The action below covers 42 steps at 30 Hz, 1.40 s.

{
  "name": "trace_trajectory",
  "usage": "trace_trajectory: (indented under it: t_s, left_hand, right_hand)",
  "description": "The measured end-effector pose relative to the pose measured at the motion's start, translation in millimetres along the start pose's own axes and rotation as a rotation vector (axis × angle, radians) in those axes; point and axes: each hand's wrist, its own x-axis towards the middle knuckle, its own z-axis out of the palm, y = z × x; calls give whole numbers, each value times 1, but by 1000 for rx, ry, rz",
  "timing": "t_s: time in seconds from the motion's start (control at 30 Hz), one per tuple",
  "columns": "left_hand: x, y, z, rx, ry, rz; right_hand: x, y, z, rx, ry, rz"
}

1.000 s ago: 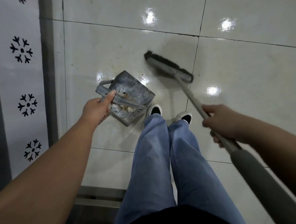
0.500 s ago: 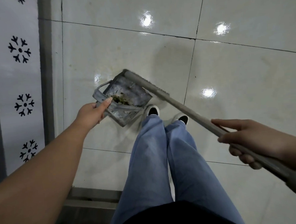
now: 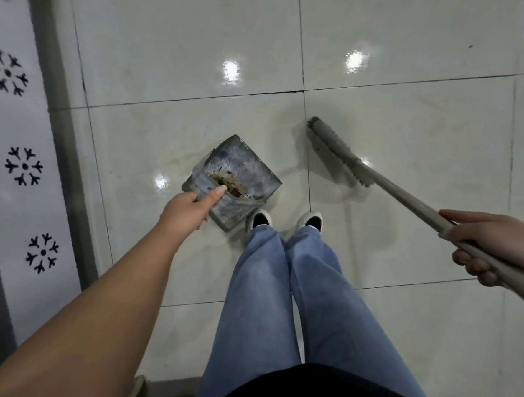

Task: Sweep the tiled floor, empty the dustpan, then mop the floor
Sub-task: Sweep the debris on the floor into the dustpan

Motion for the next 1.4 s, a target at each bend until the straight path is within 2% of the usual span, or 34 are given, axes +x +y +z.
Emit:
trace_trajectory:
  t_s: [0.3, 0.4, 0.5, 0.6, 0.73, 0.97, 1.2, 1.3, 1.4]
  left_hand:
    - [31, 93, 49, 407, -165, 202]
    - [34, 105, 70, 527, -195, 214]
    - [38, 117, 78, 550, -167, 233]
    - [44, 130, 73, 509, -170, 255]
    - [45, 139, 70, 424, -197, 221]
    - [24, 122, 49, 432, -179, 181]
    - [-28, 145, 4, 97, -34, 167]
    - [-48, 160, -10, -15, -40, 181]
    - [-73, 180, -30, -122, -118, 200]
  right_hand:
    - [23, 26, -15, 73, 90, 16]
    - [34, 34, 0, -36, 42, -1]
    - [40, 48, 16, -183, -45, -49]
    - [38, 56, 22, -253, -161, -71]
    - [27, 58, 16, -108, -230, -53]
    - [-22, 63, -15, 13, -140, -44]
    - [-90, 43, -62, 135, -22, -69]
    - [-109, 45, -70, 193, -33, -102]
    - [-127, 50, -74, 284, -22, -147]
